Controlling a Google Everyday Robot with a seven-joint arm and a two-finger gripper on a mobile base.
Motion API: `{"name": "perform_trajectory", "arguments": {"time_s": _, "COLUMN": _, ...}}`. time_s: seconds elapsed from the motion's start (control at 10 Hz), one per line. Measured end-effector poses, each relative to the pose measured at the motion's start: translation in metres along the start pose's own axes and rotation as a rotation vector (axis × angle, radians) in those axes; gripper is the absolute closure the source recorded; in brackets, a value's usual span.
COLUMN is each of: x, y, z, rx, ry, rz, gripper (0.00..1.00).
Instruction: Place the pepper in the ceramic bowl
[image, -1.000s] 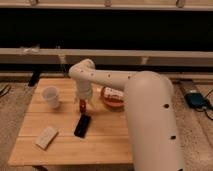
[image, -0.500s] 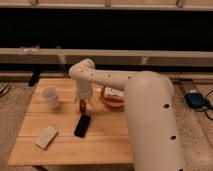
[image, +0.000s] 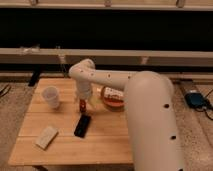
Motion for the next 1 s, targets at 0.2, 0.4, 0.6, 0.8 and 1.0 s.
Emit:
{"name": "perform_trajectory", "arguments": {"time_s": 0.2, "x": 0.005, "y": -0.001, "z": 0.003, "rx": 0.008, "ry": 0.014, "rz": -0.023, "gripper": 0.20}}
{"name": "perform_trajectory", "arguments": {"time_s": 0.4, "x": 0.027, "y": -0.003, "z": 0.010, "rx": 0.049, "ry": 0.034, "rz": -0.074, "gripper": 0.20}}
{"name": "perform_trajectory", "arguments": {"time_s": 0.6, "x": 0.040, "y": -0.006, "z": 0.011, "rx": 0.067, "ry": 0.050, "rz": -0.116, "gripper": 0.20}}
{"name": "perform_trajectory", "arguments": {"time_s": 0.8, "x": 0.047, "y": -0.015, "z": 0.013, "rx": 0.071, "ry": 0.066, "rz": -0.172, "gripper": 0.20}}
{"name": "perform_trajectory", "arguments": {"time_s": 1.0, "x": 0.045, "y": -0.025, "z": 0.016, "rx": 0.063, "ry": 0.074, "rz": -0.222, "gripper": 0.20}}
